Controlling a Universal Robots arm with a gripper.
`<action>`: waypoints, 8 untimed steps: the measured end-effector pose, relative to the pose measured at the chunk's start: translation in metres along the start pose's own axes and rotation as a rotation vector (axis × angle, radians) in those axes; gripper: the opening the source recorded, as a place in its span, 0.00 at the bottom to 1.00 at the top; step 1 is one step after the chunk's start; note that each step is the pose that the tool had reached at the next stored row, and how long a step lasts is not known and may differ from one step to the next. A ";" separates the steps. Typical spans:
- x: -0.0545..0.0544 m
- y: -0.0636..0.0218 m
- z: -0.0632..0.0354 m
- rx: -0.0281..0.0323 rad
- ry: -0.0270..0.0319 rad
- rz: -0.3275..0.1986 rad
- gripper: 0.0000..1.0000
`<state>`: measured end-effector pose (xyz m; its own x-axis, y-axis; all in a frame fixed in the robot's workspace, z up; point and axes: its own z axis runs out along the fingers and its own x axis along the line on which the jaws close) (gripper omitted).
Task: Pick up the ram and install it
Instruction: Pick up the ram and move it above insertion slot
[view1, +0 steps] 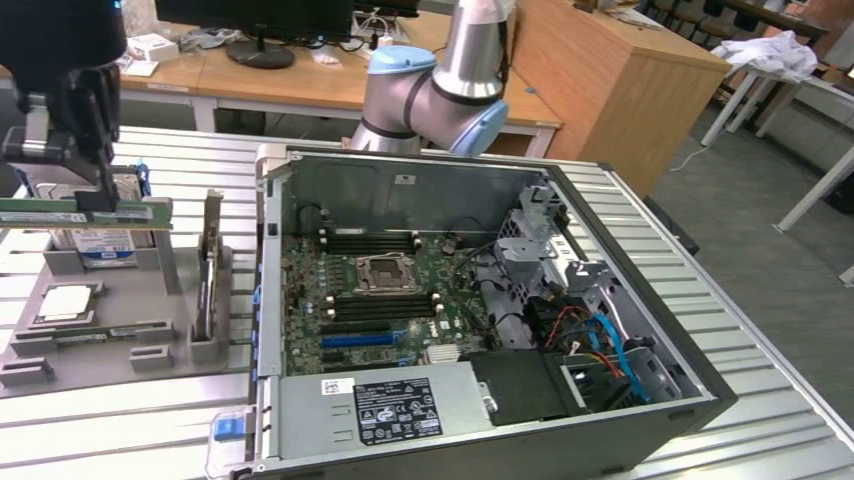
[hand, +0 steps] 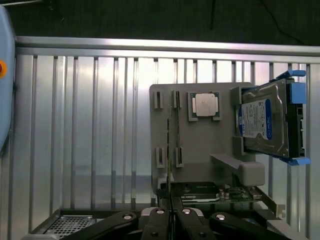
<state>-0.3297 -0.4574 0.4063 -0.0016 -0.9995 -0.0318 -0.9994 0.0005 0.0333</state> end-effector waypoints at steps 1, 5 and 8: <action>0.000 -0.0020 -0.0001 0.0000 0.0000 0.000 0.12; 0.000 -0.0108 -0.0004 -0.0001 0.0001 0.000 0.12; 0.000 -0.0176 -0.0007 -0.0001 0.0001 0.000 0.12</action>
<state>-0.3121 -0.4575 0.4064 -0.0015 -0.9995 -0.0317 -0.9994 0.0005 0.0334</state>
